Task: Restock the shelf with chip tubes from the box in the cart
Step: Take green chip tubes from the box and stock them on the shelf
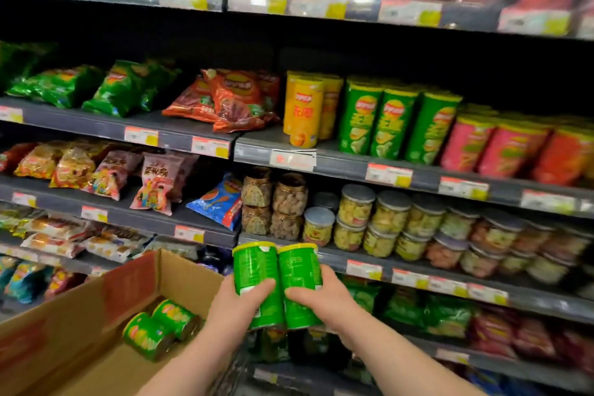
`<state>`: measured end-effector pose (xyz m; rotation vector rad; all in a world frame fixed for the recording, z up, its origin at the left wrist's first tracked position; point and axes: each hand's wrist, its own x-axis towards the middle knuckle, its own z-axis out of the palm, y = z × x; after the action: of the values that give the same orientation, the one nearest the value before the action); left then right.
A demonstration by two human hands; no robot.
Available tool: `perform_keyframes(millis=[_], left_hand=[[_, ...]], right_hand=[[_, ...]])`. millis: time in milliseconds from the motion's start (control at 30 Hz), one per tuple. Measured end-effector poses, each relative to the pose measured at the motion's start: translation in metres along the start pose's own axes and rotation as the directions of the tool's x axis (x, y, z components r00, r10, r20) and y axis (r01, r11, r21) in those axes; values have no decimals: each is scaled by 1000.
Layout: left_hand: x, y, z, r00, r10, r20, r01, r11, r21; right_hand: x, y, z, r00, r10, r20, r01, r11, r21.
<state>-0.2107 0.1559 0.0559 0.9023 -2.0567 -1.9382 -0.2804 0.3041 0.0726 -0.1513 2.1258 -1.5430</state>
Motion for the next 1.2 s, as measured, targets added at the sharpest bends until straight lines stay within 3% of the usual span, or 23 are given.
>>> perform_keyframes(millis=[167,600,1200], left_hand=[[-38,16,96,978,25,209,-18,999,-35],[-162,26,308,900,107,423,-119,993,2],[-237,52,475,730,103,676,-141,990,2]], right_hand=[[-41,28,-98,990,28,-139,-20,998,54],[-164,112,-301,923,42,-383,24,986,165],[-247,167,-449,772,107,-626,79,962,262]])
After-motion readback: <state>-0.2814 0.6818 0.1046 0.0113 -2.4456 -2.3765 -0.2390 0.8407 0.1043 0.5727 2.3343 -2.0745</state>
